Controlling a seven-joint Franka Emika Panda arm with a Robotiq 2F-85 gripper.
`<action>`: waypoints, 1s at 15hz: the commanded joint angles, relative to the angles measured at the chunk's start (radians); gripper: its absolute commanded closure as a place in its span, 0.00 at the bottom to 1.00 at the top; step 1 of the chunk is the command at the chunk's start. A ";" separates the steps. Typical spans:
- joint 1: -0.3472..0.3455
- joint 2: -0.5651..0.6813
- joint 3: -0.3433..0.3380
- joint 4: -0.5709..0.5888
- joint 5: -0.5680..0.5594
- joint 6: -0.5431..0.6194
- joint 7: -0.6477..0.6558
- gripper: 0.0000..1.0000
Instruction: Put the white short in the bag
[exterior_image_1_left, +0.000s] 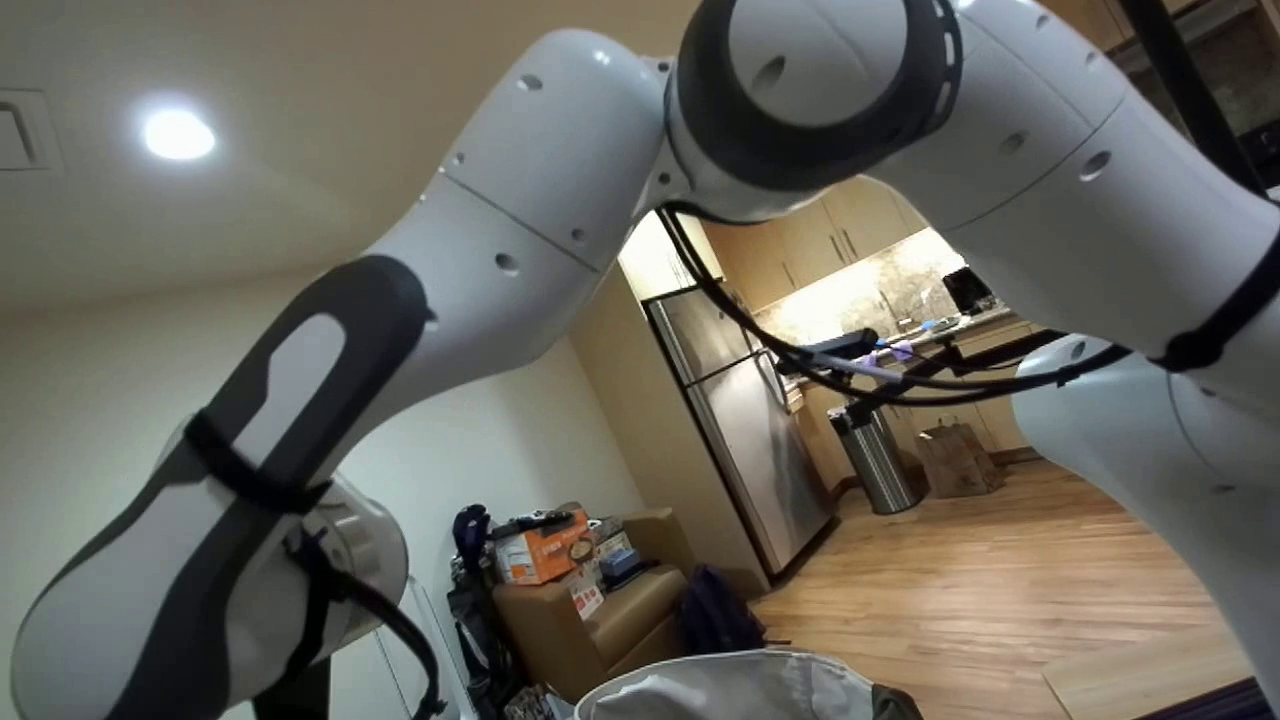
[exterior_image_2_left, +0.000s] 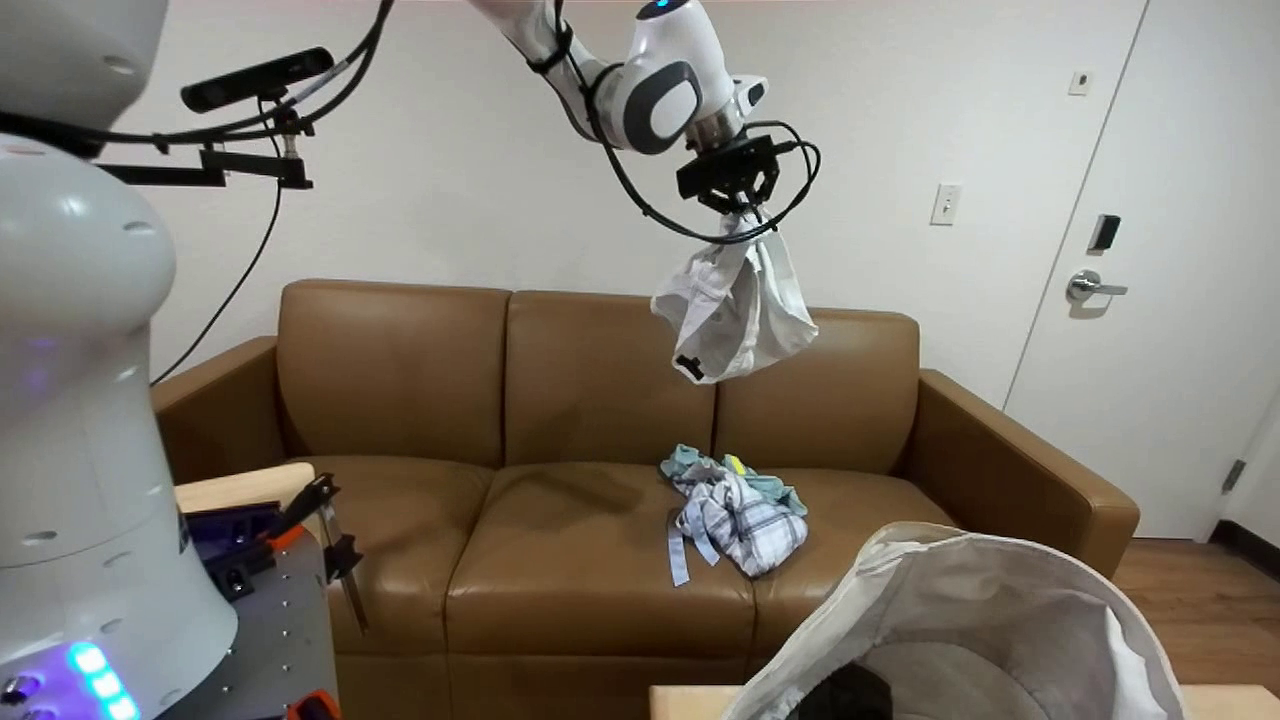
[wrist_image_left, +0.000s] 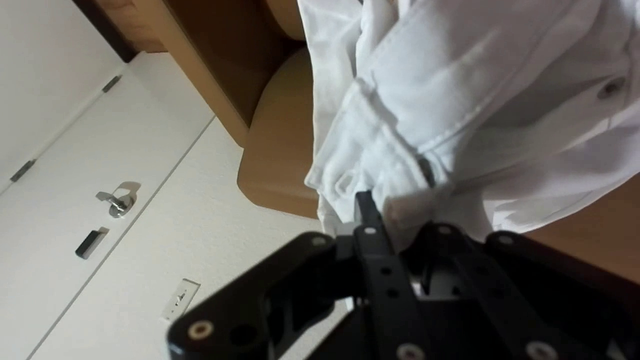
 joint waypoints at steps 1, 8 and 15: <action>-0.009 -0.043 0.010 -0.045 0.012 0.001 -0.011 0.85; -0.126 -0.226 0.121 -0.163 0.167 -0.176 -0.239 0.93; -0.442 -0.493 0.216 -0.275 -0.019 -0.578 -0.248 0.94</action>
